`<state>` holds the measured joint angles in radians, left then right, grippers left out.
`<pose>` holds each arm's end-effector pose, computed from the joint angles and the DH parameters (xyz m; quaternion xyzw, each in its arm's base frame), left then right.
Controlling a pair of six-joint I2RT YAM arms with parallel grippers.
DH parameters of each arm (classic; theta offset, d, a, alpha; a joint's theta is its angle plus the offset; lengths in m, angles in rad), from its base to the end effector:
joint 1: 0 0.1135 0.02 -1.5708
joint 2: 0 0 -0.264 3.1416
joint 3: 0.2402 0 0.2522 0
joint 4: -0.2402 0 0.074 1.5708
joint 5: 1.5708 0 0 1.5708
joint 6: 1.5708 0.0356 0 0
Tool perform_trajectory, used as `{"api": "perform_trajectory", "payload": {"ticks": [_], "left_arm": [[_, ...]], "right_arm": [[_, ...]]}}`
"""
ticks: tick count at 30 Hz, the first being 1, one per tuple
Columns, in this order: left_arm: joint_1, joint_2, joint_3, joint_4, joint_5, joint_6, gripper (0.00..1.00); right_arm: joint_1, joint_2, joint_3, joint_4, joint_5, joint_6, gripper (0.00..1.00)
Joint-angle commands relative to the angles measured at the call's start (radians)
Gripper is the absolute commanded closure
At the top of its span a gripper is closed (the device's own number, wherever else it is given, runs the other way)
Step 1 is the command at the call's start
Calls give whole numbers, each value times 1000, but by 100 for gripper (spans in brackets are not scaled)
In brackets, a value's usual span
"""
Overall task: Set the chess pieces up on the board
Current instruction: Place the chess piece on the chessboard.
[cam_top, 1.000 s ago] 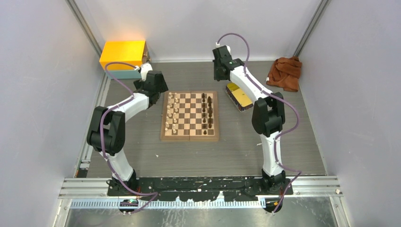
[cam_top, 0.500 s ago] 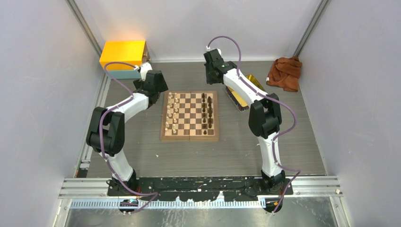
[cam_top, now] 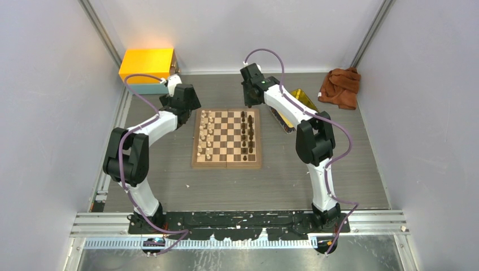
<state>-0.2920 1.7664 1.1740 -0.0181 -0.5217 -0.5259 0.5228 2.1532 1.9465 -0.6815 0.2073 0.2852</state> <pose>0.3824 -0.0964 0.2253 -0.2183 0.8372 0.0324 0.5004 0.4247 0.2363 0.2580 -0.0767 0.9348 0.0412 0.3444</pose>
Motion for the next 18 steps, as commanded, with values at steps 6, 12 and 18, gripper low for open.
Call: {"api": "perform_trajectory", "payload": {"ticks": [6,12,18], "left_arm": [[8,-64,-6,40,-7,-16,5],[8,-68,-10,40,-10,-12,5],[8,-68,-10,42,-9,-11,5]], "right_arm": [[5,0,-29,38,-22,14,99],[5,14,-58,55,-28,20,99],[4,26,-81,80,-37,19,99]]}}
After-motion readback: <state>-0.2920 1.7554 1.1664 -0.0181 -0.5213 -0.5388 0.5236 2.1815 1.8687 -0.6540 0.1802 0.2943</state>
